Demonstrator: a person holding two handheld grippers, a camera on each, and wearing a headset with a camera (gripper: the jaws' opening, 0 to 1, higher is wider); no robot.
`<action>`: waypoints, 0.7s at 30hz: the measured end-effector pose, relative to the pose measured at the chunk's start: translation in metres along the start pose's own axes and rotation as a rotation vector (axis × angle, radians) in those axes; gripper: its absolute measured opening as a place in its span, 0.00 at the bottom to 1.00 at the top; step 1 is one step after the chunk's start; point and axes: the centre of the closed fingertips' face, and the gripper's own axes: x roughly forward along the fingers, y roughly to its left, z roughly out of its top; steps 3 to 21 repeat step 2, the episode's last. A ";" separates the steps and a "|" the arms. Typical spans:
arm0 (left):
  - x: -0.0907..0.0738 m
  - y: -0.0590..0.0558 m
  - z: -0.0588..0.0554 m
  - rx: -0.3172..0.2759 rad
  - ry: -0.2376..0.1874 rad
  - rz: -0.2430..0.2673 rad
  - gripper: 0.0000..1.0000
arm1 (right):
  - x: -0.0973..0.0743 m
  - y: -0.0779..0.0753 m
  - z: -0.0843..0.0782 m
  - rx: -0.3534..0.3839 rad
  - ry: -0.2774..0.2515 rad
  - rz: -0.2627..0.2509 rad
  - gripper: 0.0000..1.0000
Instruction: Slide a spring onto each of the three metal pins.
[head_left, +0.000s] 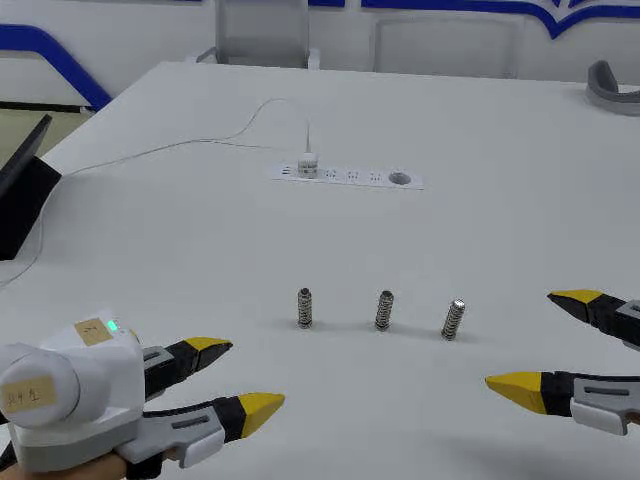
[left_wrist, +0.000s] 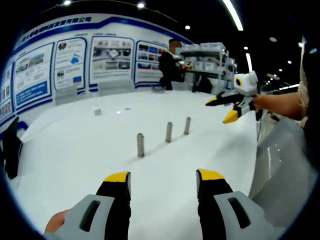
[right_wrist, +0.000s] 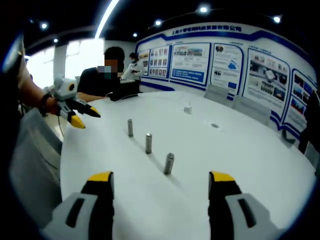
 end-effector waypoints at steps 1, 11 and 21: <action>-0.001 0.002 0.002 -0.005 -0.009 0.008 0.55 | 0.000 0.000 0.000 -0.001 0.000 0.000 0.79; -0.001 0.002 0.002 -0.011 -0.009 0.010 0.56 | 0.000 0.000 0.000 -0.001 0.000 0.000 0.79; -0.001 0.002 0.002 -0.011 -0.009 0.010 0.56 | 0.000 0.000 0.000 -0.001 0.000 0.000 0.79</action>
